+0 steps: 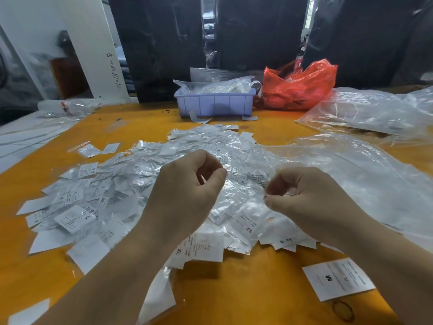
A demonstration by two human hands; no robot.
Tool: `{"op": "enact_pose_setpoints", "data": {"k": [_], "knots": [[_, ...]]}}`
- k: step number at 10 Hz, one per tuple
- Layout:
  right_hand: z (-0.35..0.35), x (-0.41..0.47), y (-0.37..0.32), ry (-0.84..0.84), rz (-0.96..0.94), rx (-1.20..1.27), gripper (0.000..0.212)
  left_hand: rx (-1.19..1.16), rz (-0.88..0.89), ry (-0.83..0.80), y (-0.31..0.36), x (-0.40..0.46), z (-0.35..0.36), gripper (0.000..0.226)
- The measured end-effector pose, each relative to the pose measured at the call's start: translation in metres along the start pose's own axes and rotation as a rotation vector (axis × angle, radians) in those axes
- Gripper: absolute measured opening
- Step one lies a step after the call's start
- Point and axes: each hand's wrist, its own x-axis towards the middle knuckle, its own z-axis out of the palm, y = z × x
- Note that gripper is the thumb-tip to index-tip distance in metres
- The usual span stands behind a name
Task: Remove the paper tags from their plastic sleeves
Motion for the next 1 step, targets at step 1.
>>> {"op": "enact_pose_setpoints", "data": {"k": [1], "knots": [[0.0005, -0.0026, -0.0033, 0.051, -0.022, 0.001, 0.008, -0.011, 0.089, 0.085, 0.0042, -0.0008, -0.0022, 0.009]]}}
